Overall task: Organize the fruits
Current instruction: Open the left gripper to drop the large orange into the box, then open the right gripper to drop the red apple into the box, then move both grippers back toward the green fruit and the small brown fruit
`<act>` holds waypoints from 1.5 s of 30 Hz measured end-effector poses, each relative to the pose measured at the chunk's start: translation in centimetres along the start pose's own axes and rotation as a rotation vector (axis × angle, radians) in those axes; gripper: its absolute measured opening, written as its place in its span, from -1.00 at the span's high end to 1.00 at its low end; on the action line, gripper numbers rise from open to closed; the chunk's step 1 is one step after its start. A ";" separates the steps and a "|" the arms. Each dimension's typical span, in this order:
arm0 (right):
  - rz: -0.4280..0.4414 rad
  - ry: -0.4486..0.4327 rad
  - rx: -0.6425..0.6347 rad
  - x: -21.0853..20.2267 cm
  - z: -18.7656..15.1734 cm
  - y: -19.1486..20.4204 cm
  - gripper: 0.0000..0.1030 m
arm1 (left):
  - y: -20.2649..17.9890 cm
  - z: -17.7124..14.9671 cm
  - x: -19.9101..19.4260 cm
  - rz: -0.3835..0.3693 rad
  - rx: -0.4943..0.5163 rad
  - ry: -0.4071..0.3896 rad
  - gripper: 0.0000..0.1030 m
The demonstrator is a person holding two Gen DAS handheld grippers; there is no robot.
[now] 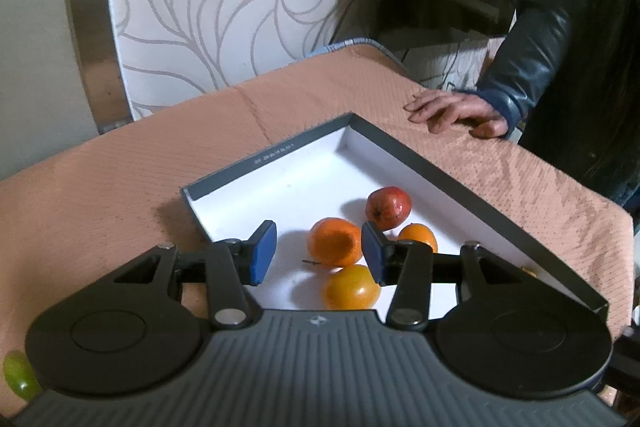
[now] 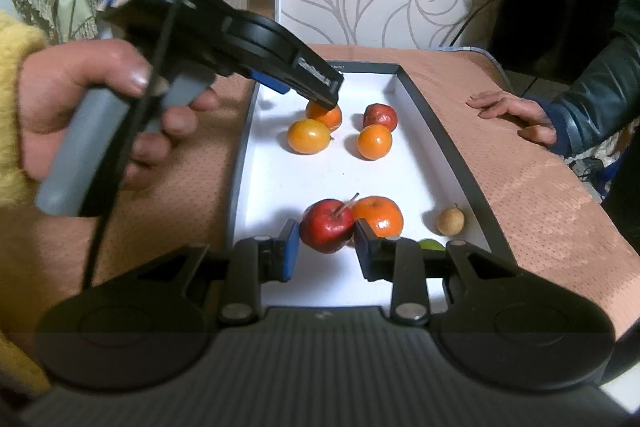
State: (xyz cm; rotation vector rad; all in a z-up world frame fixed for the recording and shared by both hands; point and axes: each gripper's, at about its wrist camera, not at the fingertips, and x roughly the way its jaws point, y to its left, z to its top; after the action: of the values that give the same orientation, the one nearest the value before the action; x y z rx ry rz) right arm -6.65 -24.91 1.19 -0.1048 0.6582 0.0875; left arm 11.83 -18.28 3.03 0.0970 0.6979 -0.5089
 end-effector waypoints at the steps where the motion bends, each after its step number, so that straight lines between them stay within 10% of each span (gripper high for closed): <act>1: 0.002 -0.001 -0.003 0.2 0.1 0.0 0.34 | 0.2 -0.1 -0.4 0.003 -0.007 -0.004 -0.03; 23: -0.012 -0.111 -0.007 2.3 2.0 1.7 0.20 | 6.2 -4.2 -7.4 0.136 -0.107 -0.024 -0.03; 45: 0.196 -0.081 -0.089 4.5 3.7 11.1 0.20 | 15.5 -9.4 -11.0 0.258 -0.199 0.031 -0.03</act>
State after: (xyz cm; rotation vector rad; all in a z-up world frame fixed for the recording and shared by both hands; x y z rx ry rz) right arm -2.12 -13.24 0.59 -0.1219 0.5827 0.3085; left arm 6.50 2.18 1.56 0.0080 0.7508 -0.1900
